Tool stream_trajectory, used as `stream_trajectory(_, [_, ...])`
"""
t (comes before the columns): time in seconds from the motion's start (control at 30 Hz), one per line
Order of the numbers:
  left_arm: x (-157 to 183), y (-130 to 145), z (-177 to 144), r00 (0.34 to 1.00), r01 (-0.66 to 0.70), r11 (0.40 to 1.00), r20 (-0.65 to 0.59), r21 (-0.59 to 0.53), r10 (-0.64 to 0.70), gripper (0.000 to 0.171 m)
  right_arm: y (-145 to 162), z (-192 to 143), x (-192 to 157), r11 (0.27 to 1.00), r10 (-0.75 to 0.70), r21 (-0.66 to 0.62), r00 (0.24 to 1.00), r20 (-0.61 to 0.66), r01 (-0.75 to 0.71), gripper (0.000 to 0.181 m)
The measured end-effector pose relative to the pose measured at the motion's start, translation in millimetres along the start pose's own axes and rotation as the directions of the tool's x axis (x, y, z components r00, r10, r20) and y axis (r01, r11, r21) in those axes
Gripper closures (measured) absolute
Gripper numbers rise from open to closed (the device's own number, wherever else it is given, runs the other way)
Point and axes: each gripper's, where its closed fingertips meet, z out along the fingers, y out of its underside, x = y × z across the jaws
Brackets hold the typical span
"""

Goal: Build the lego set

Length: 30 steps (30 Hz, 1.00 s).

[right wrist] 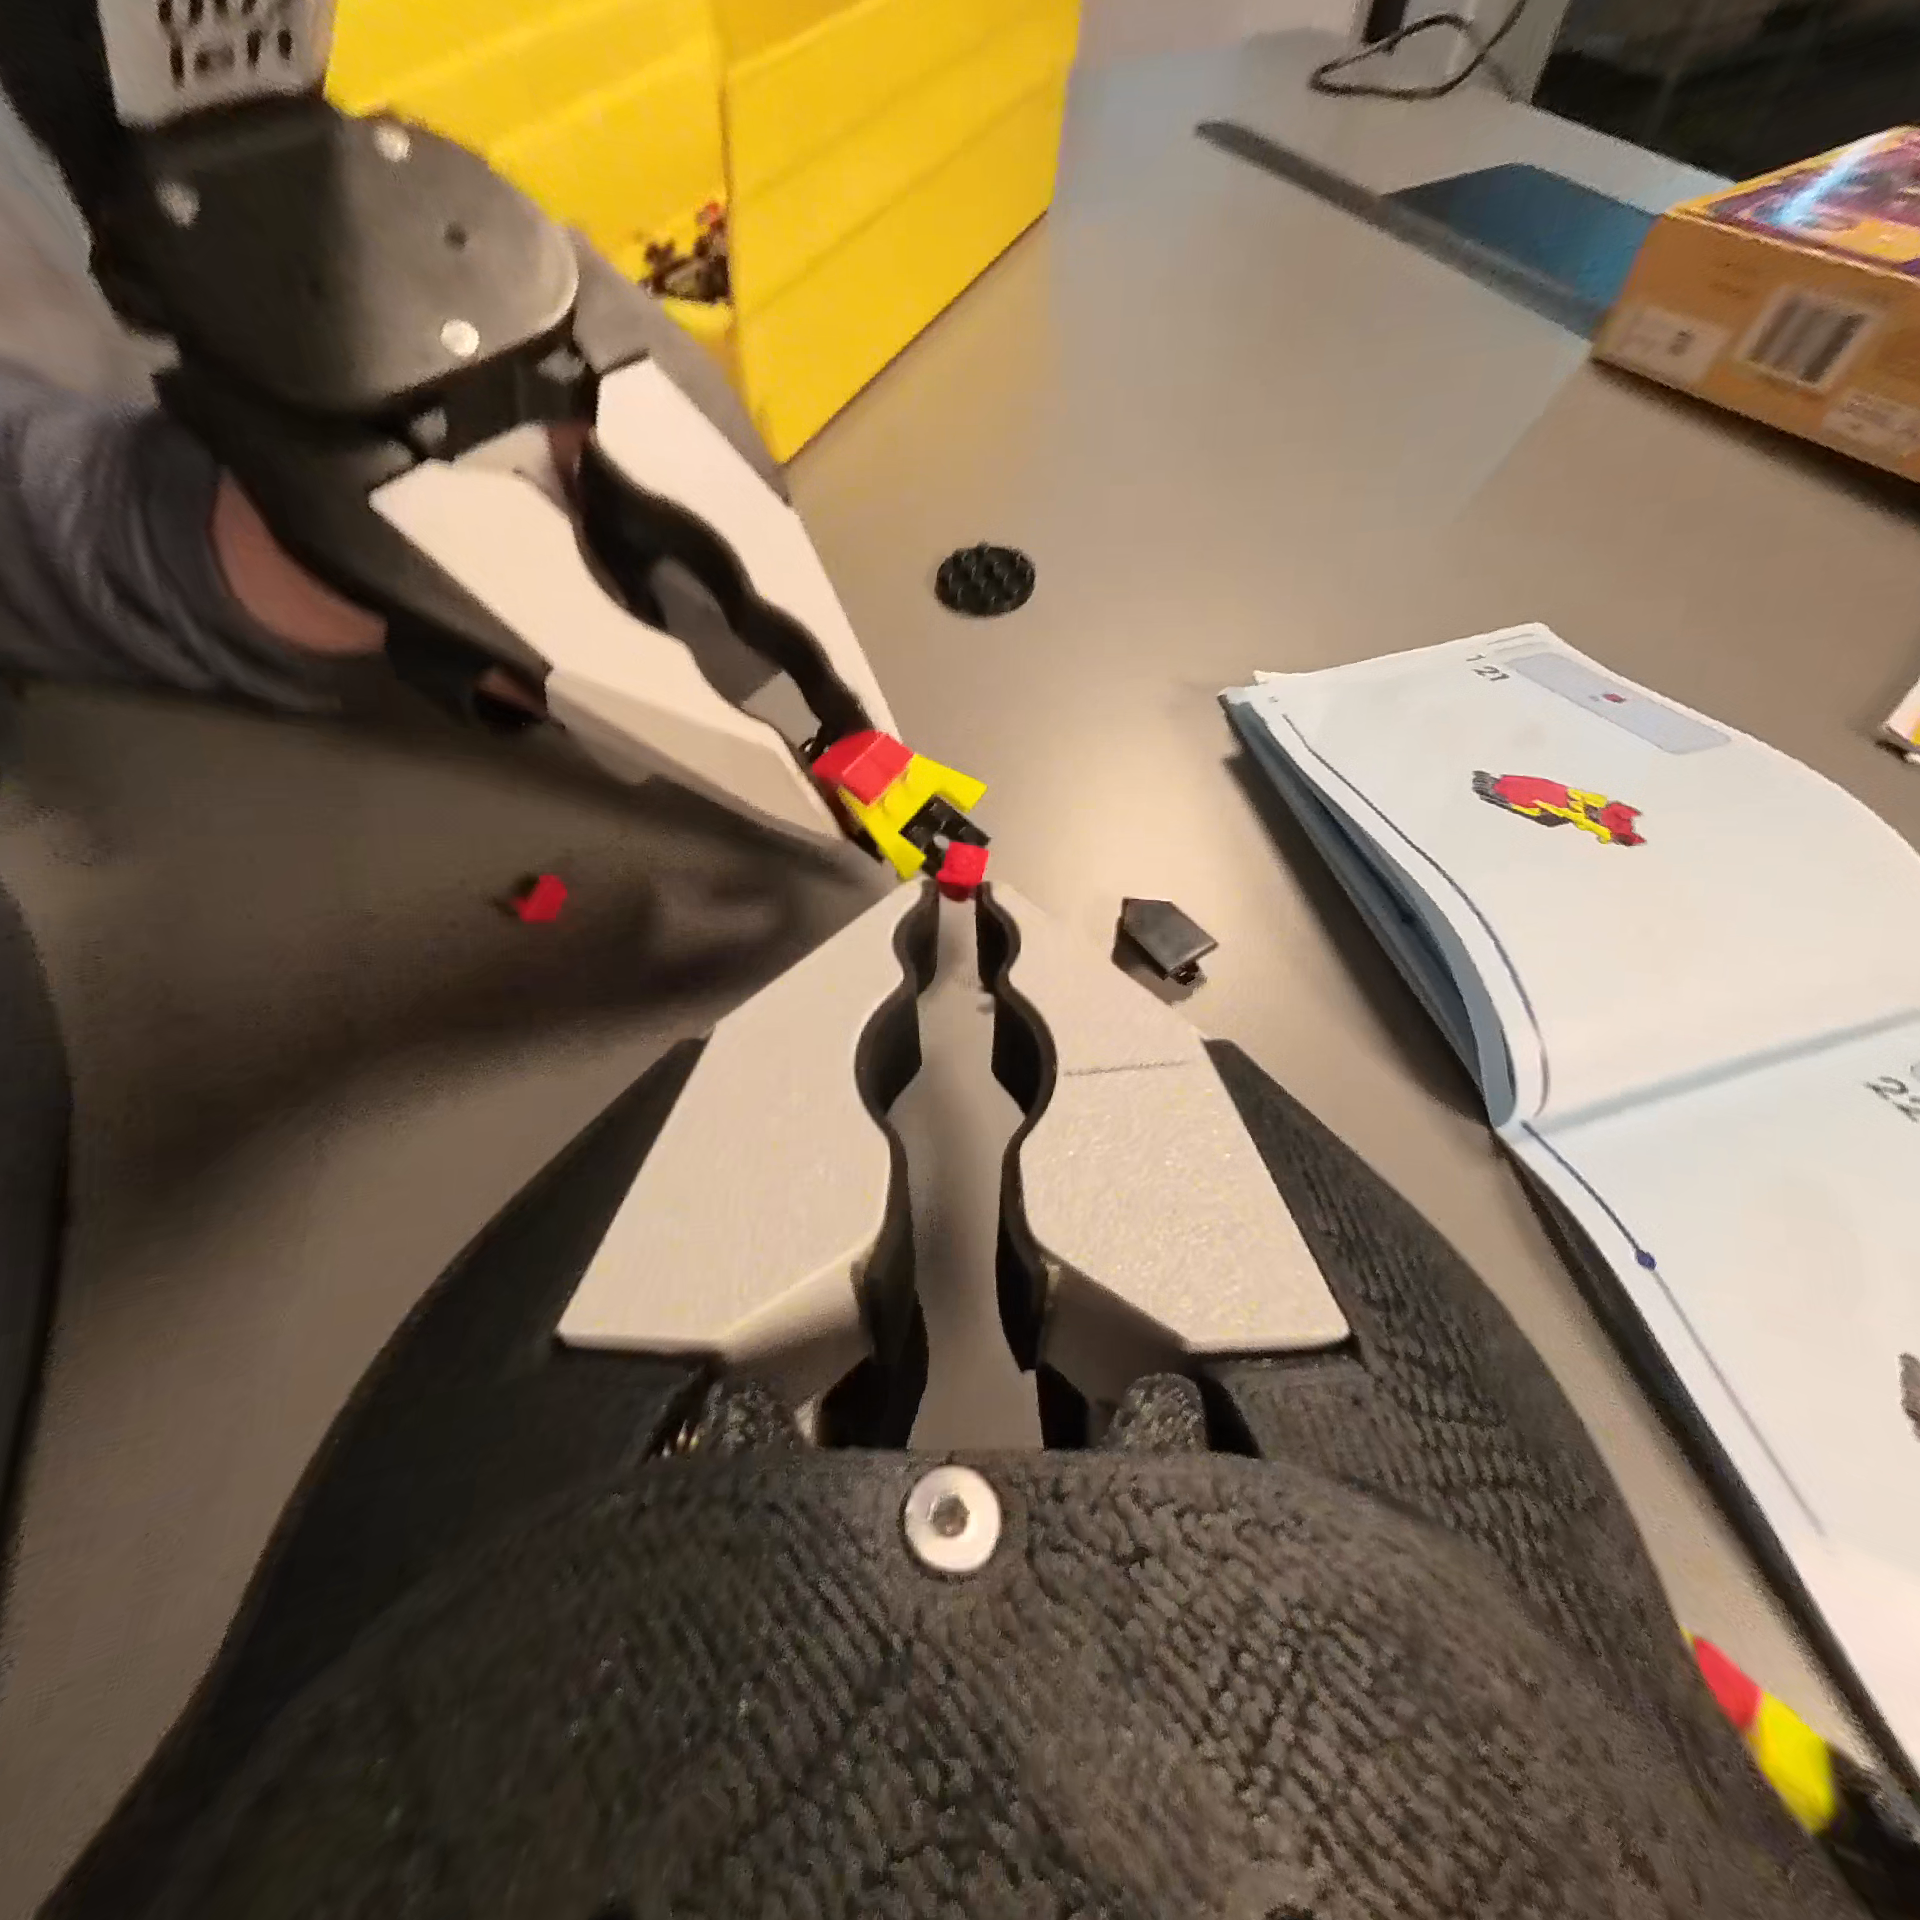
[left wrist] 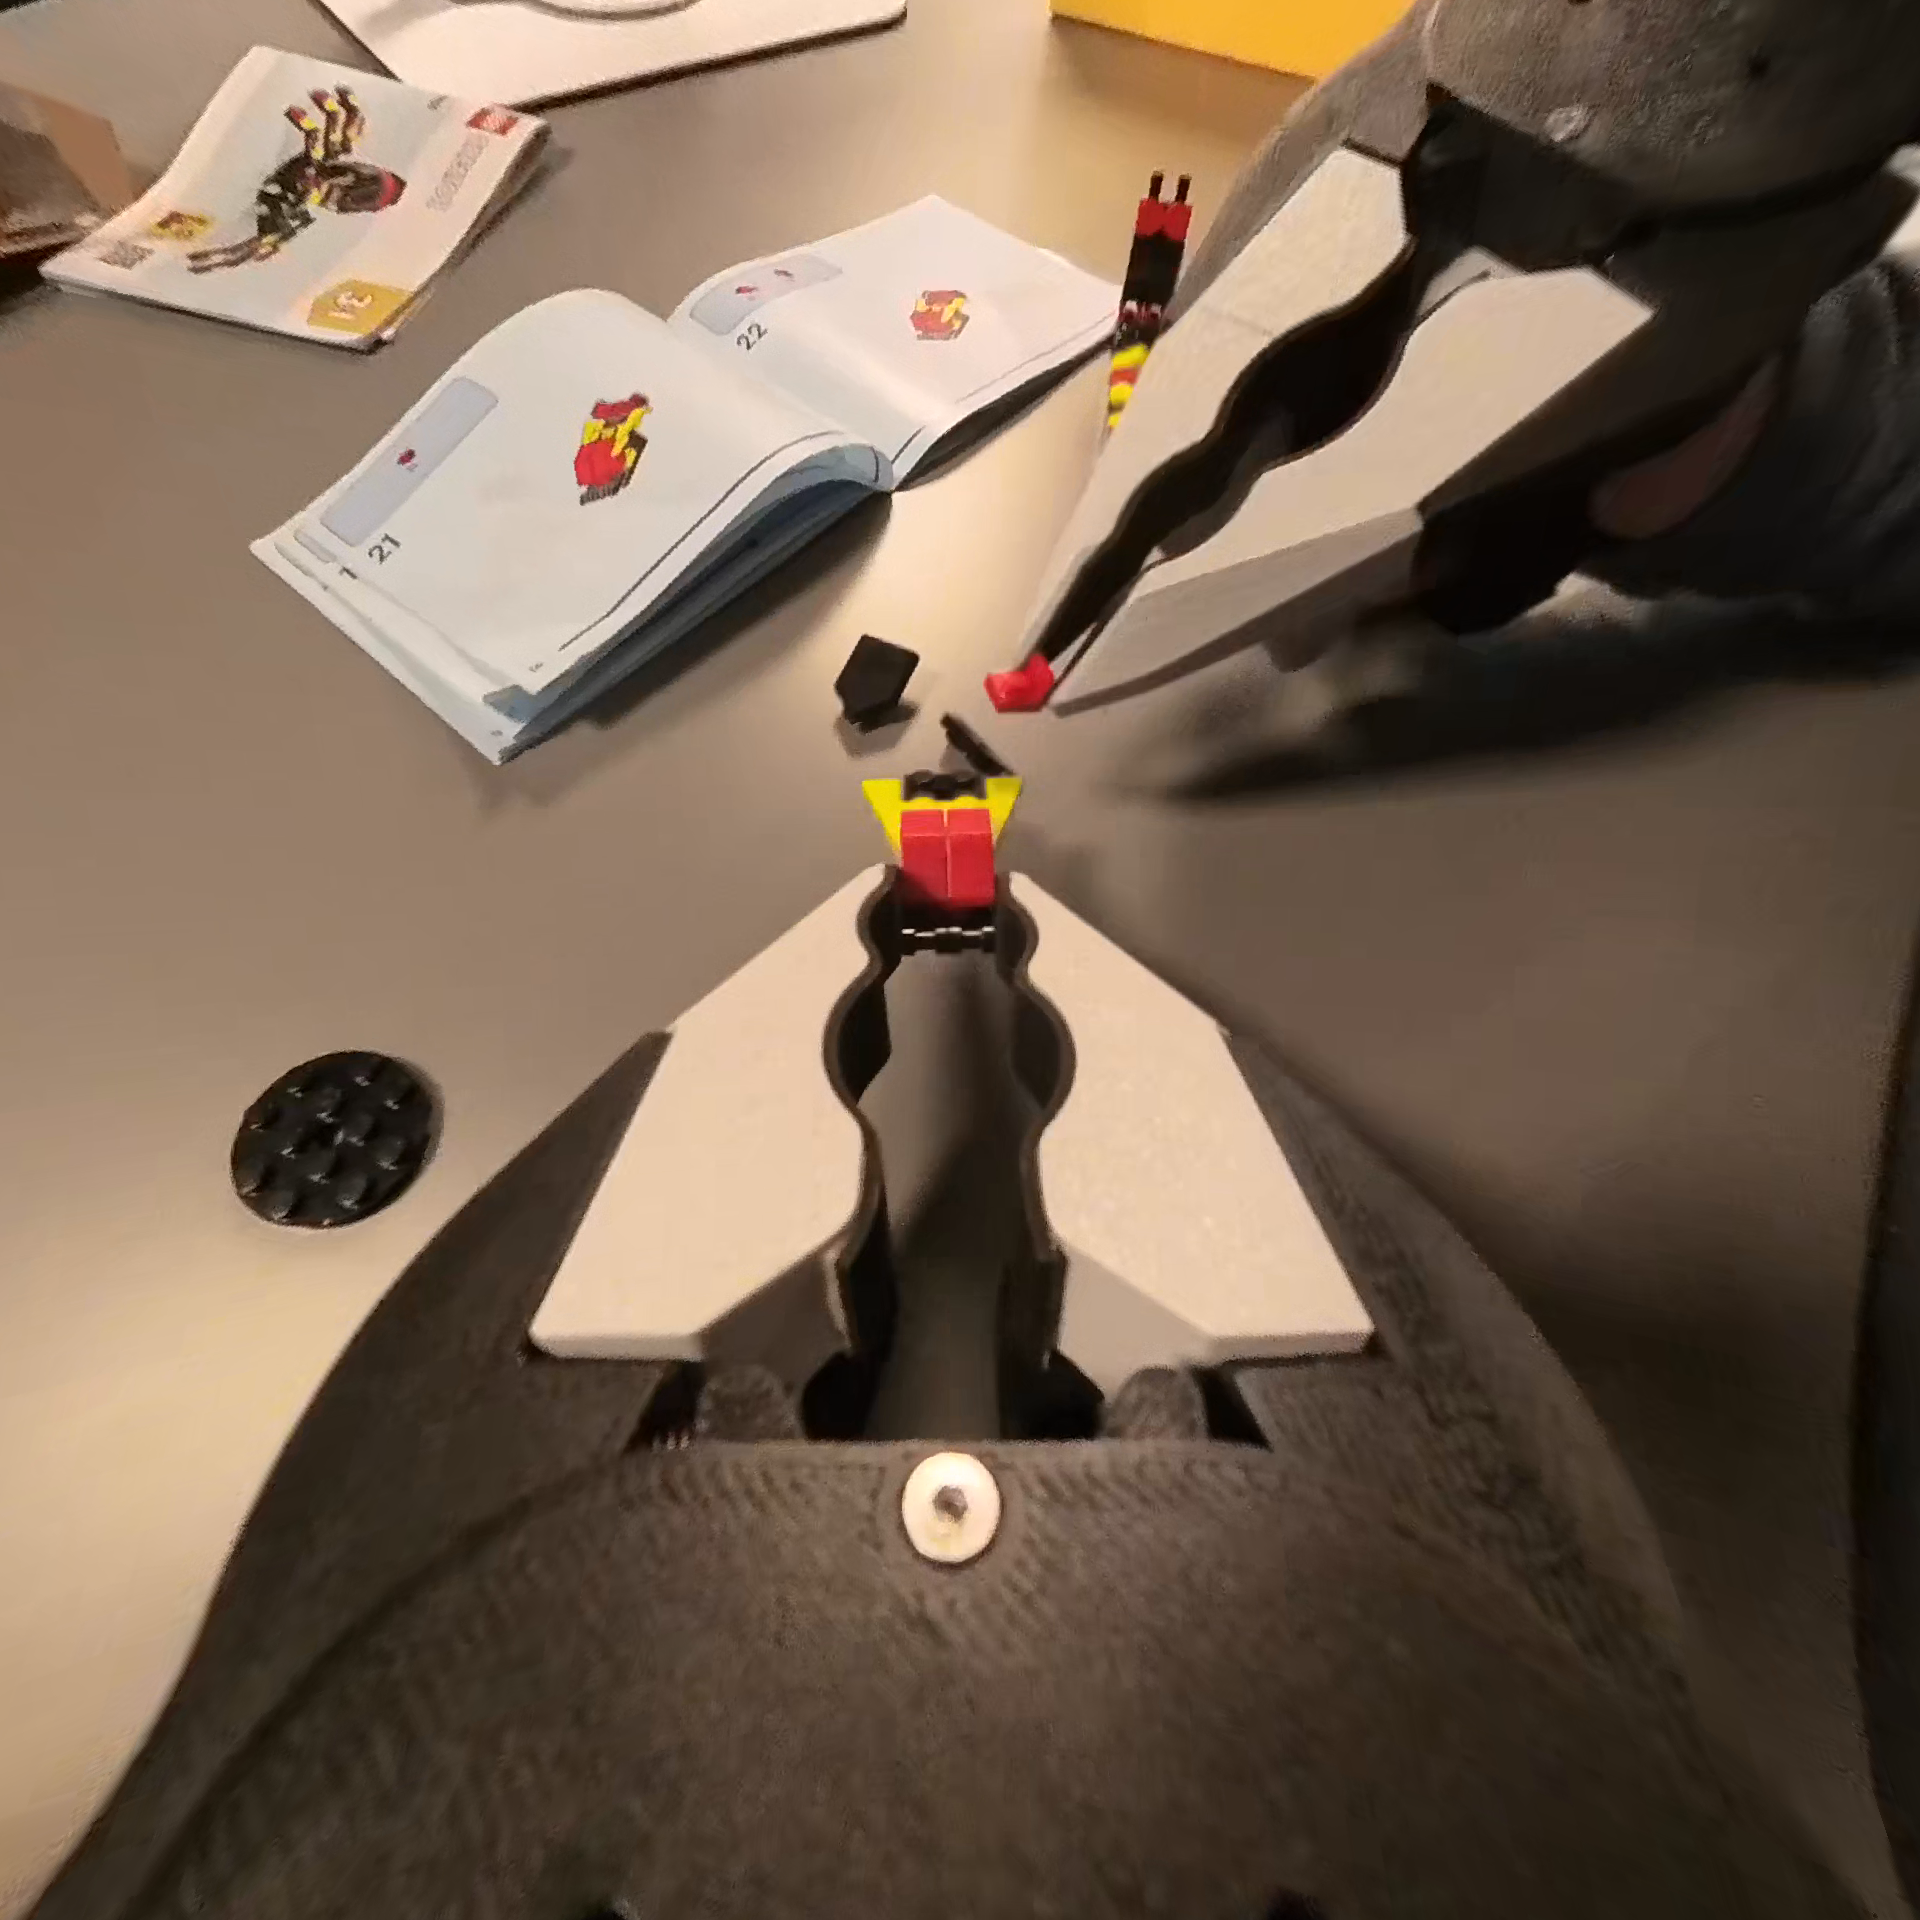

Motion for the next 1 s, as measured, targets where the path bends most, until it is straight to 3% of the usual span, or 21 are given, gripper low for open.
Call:
stream_trajectory(0.13, [1.7, -12.7, -1.5, 0.999, -0.023, 0.996, 0.050, 0.081, 0.019, 0.155, -5.1, -3.3, 1.0, 0.995, 0.097, 0.034, 0.995, -0.009, -0.097, 0.177])
stream_trajectory(0.37, [11.2, -26.7, -2.0, 0.971, -0.208, 0.966, 0.152, 0.153, 0.185, 0.155, -18.0, -11.1, 3.8, 0.991, 0.127, 0.052, 0.991, -0.032, -0.126, 0.176])
stream_trajectory(1.0, [13.8, -29.0, -3.1, 0.948, -0.282, 0.946, 0.198, 0.160, 0.249, 0.155, -14.3, -13.3, 0.2, 0.991, 0.129, 0.019, 0.991, -0.021, -0.129, 0.176])
